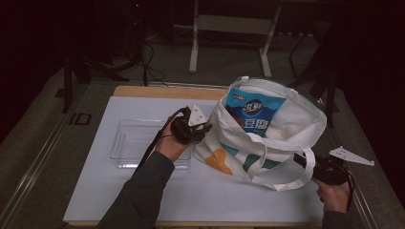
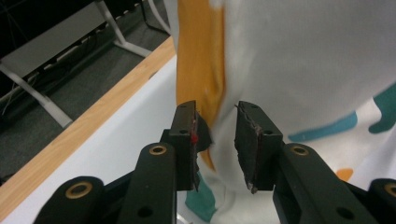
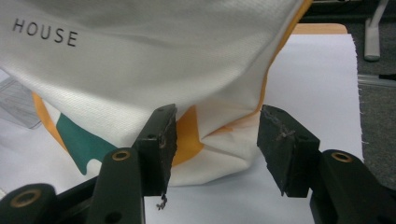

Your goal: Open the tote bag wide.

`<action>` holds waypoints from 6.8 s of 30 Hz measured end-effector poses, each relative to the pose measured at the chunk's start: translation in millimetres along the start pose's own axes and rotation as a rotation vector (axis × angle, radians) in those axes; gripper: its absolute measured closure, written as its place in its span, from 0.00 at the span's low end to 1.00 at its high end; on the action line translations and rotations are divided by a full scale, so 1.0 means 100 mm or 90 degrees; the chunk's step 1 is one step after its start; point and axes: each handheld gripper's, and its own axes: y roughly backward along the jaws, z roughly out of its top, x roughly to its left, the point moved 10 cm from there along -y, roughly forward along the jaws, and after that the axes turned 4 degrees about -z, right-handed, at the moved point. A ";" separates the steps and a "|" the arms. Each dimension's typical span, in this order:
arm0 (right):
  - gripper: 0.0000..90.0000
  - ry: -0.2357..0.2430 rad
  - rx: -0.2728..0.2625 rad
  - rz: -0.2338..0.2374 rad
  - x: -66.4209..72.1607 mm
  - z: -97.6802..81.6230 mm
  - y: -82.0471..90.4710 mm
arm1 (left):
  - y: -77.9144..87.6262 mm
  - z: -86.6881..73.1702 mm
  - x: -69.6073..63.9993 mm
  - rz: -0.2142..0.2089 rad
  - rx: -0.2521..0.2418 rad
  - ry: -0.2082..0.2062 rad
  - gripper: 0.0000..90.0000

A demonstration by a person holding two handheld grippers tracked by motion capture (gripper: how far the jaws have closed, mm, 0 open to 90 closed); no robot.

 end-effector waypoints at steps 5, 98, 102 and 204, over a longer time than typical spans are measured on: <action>0.53 0.003 -0.003 0.005 0.03 0.01 0.00 | -0.04 0.02 -0.02 0.000 -0.001 -0.011 0.94; 0.99 0.014 0.054 0.019 0.20 -0.17 -0.35 | 0.22 0.02 0.17 -0.040 0.006 0.096 0.80; 0.99 0.014 0.062 0.018 0.21 -0.22 -0.39 | 0.14 -0.07 0.17 -0.035 0.030 0.090 0.83; 0.63 0.032 -0.002 -0.072 0.20 0.55 -0.29 | -0.59 -0.23 -0.83 -0.135 0.101 -0.025 0.63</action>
